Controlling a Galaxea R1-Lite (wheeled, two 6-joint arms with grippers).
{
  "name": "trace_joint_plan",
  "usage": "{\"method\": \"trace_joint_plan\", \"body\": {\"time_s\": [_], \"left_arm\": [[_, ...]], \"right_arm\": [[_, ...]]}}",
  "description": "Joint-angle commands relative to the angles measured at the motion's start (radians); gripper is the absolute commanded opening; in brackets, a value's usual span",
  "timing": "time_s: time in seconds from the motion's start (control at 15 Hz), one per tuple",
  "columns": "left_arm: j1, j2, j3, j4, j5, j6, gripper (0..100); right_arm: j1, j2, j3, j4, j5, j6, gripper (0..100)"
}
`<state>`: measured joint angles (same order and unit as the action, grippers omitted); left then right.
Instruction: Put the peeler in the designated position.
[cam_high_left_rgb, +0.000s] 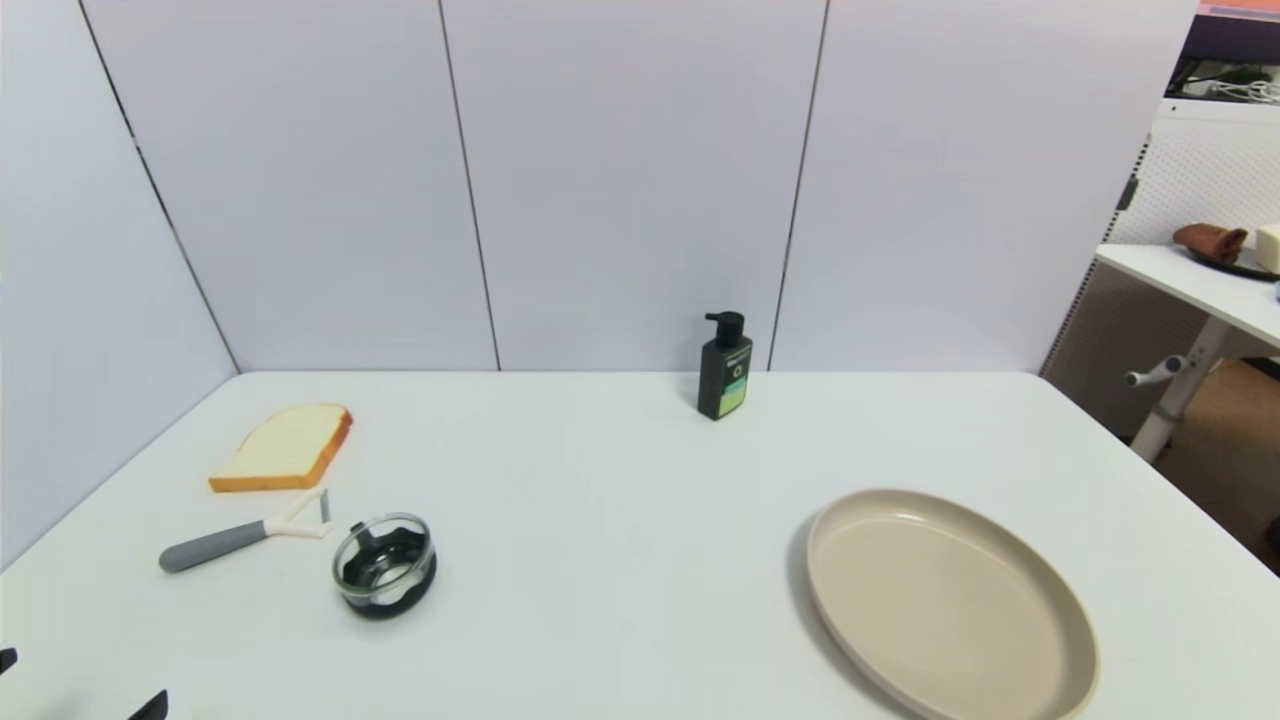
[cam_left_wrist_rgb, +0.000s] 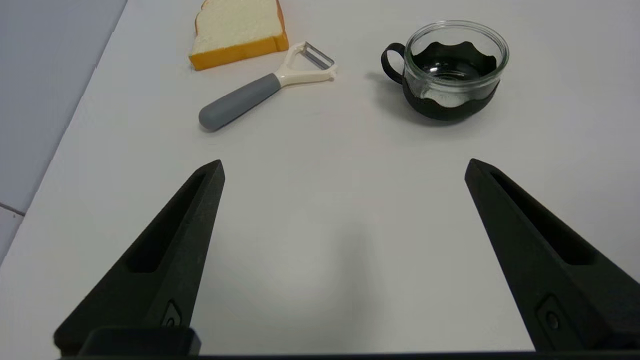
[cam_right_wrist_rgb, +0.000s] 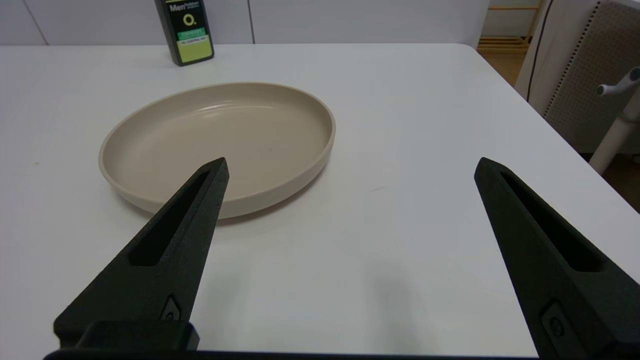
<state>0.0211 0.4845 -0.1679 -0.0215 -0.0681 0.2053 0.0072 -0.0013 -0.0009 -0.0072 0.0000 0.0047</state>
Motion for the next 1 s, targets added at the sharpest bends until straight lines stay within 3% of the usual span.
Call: {"method": "trace_joint_plan", "body": {"time_s": [0.07, 0.47, 1.0], "left_arm": [[-0.015, -0.311, 0.163, 0.002, -0.001, -0.007, 100], [-0.029, -0.484, 0.168, 0.015, 0.007, -0.086, 100], [-0.029, -0.484, 0.168, 0.017, 0.034, -0.127, 100]], "right_arm": [[0.0, 0.0, -0.001, 0.0, 0.0, 0.0, 100], [0.0, 0.0, -0.001, 0.0, 0.0, 0.0, 100], [0.0, 0.0, 0.001, -0.002, 0.0, 0.0, 100]]}}
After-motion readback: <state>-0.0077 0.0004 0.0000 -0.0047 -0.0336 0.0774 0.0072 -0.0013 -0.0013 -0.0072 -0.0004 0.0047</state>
